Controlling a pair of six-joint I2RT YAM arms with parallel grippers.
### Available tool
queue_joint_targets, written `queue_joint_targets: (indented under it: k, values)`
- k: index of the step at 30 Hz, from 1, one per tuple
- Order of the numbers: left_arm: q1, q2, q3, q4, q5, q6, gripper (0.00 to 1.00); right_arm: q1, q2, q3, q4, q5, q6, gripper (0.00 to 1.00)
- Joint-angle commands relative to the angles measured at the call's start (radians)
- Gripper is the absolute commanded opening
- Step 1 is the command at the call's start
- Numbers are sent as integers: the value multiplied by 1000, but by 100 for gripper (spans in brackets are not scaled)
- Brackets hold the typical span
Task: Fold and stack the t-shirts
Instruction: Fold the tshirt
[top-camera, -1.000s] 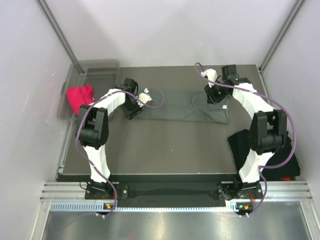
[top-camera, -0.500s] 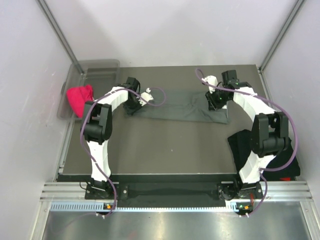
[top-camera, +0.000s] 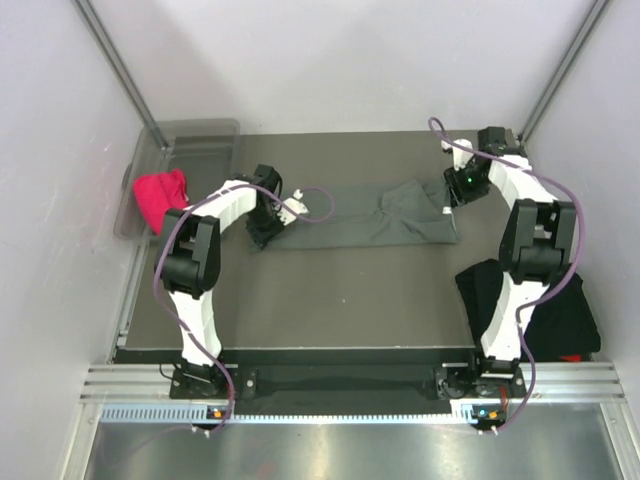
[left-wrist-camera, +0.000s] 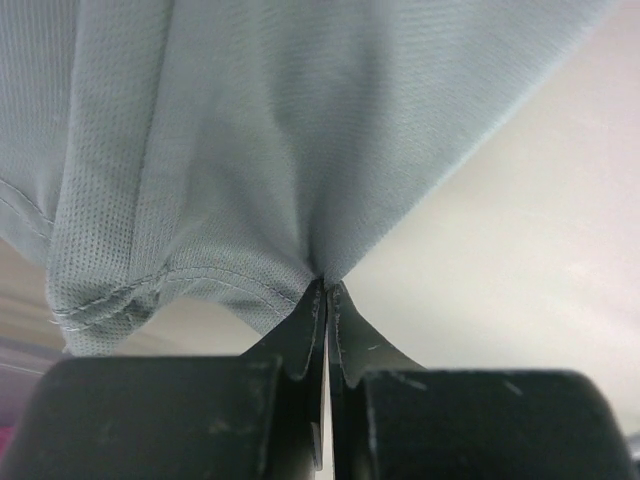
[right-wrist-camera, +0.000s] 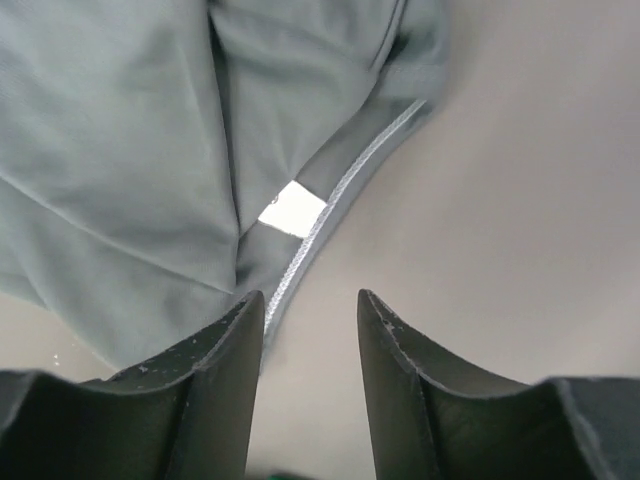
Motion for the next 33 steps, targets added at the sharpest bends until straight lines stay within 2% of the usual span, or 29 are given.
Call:
queue_joint_targets:
  k: [1,9,17,21,24,25,27,28,33]
  values:
    - [-38,-112,-52,-66,39,-27,0,2,61,77,-86,-4,24,43]
    - [-56,-135,-91,-62,34,-48,0,-33,139,124,-108,-134,71,49]
    - [-79,-131,-97,-64,36,-65,0,-35,224,182,-131,-113,73,56]
    - [-82,-141,-104,-70,28,-68,0,-35,291,235,-167,-115,76,54]
    - [-82,-155,-112,-75,22,-71,0,-35,336,284,-197,-107,85,28]
    - [-82,-155,-115,-76,22,-74,0,-35,345,306,-204,-101,88,13]
    - [-84,-164,-121,-85,22,-77,0,-32,359,320,-192,-92,93,3]
    - [-88,-169,-124,-89,19,-80,0,-22,359,329,-165,-64,96,0]
    - [-105,-210,-140,-118,16,-102,0,30,401,416,-102,31,76,0]
